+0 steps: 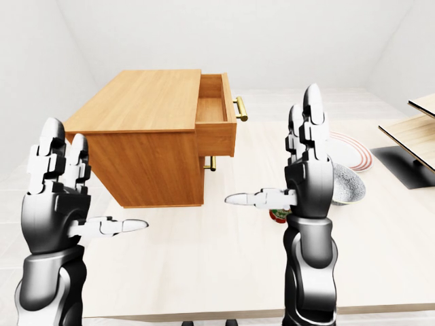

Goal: Close the top drawer of the cabinet.

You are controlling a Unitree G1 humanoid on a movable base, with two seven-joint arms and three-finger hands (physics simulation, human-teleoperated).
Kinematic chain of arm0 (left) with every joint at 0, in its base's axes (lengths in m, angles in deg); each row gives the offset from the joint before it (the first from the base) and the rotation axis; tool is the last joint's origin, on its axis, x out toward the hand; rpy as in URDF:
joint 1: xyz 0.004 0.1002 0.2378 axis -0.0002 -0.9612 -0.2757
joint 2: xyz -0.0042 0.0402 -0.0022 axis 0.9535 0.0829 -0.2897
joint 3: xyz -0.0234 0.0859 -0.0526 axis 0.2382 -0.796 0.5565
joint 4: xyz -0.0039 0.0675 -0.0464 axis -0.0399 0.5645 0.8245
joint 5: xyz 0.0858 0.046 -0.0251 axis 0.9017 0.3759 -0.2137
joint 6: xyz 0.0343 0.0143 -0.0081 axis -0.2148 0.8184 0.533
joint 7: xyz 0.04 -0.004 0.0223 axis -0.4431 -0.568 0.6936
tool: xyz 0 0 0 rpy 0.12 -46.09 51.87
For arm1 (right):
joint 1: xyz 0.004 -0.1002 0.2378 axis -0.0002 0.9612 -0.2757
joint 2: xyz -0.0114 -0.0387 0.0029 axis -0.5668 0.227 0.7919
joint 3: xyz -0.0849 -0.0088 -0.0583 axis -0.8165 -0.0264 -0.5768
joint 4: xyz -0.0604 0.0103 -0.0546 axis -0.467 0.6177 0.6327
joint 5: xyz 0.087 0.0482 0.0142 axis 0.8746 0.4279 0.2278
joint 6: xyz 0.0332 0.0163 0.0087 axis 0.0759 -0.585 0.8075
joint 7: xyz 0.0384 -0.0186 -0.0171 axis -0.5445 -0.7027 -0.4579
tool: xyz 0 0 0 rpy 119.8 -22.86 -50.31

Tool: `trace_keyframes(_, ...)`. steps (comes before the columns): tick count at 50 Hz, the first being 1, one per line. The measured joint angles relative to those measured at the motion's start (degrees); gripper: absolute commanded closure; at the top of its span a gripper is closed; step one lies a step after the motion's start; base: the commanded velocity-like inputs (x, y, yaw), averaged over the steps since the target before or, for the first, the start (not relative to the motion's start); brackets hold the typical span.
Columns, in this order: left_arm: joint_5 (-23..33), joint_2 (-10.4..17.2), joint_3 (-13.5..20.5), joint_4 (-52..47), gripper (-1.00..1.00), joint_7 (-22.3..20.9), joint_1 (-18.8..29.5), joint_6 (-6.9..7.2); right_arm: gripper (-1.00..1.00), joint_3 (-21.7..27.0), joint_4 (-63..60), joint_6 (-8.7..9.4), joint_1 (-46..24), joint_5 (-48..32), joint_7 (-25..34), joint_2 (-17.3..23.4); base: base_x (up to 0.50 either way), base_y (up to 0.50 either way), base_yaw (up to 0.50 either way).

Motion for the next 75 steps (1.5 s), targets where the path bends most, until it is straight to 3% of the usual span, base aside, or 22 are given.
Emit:
trace_keyframes(24,-0.54,-0.06,0.25,-0.18,-1.0,0.3,-0.16,0.0,-1.0,0.36,6.98,0.0,-7.78,3.27,-1.39,2.07,0.0,0.0,0.0)
trace_keyframes(49,-0.75,-0.06,0.22,0.17,-1.0,0.4,-0.23,0.0,-1.0,-0.01,6.35,0.0,-9.17,3.68,-2.65,3.03,0.0,0.0,0.0)
trace_keyframes(75,-0.54,-0.02,0.02,0.19,-1.0,0.54,-0.24,0.0,-1.0,-1.96,17.69,0.0,-12.05,3.21,-2.91,2.2,0.0,0.0,0.0)
